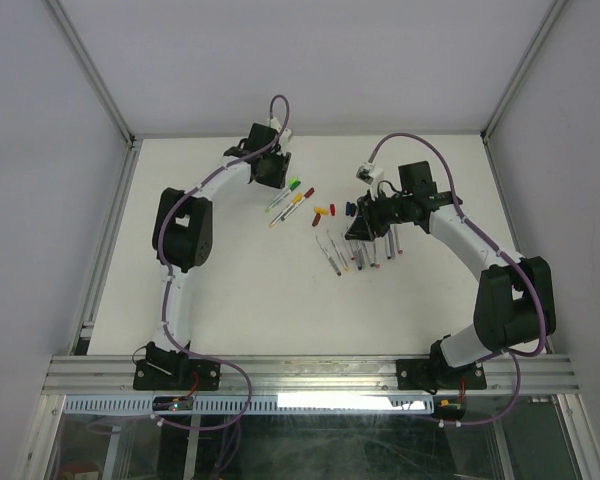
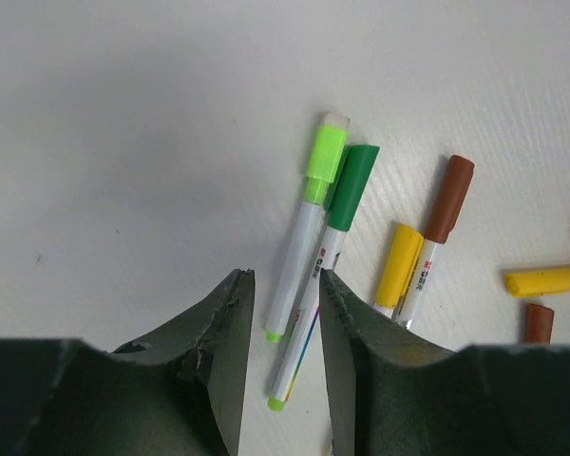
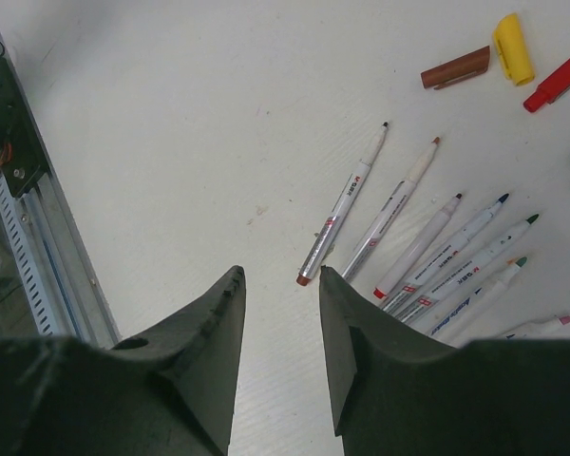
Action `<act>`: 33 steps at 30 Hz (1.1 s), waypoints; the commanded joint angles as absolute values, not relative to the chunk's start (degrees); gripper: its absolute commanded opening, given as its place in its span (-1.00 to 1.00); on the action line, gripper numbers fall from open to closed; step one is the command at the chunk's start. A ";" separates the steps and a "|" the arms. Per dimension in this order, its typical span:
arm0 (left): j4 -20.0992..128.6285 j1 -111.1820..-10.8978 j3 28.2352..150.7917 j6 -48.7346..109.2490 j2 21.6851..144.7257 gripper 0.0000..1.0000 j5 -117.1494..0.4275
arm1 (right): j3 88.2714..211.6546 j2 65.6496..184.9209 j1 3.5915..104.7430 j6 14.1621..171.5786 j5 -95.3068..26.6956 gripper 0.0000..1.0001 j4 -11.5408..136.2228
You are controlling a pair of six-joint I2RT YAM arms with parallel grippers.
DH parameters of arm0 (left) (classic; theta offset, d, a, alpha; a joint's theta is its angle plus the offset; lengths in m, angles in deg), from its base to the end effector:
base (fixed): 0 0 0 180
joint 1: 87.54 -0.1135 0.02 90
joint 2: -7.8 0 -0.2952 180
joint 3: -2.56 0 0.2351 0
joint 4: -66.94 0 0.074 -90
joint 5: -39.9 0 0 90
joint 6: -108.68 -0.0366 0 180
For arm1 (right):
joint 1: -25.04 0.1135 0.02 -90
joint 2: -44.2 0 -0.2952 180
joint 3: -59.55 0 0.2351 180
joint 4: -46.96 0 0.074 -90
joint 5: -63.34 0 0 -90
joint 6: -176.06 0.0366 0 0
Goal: Open the pen caps
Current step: Pick up the pen from the center of the board.
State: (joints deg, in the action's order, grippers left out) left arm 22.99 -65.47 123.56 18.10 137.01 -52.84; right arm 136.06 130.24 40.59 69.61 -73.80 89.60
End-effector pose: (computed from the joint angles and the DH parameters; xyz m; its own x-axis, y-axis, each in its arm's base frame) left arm 0.4693 -0.1922 0.2213 -0.7277 0.3060 -0.6138 0.4099 0.9116 -0.0315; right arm 0.2742 0.1042 0.2910 -0.5555 -0.3545 -0.7522 -0.8058 0.4529 0.3816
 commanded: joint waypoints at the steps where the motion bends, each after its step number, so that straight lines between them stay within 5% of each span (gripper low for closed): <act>1: 21.11 -65.43 130.50 15.26 139.07 -0.31 -55.50 | 137.60 129.20 40.26 69.02 -75.27 -0.21 89.34; 33: 20.29 -65.61 132.87 15.82 144.11 -0.43 -56.71 | 137.83 129.61 40.02 68.95 -75.44 -0.21 89.67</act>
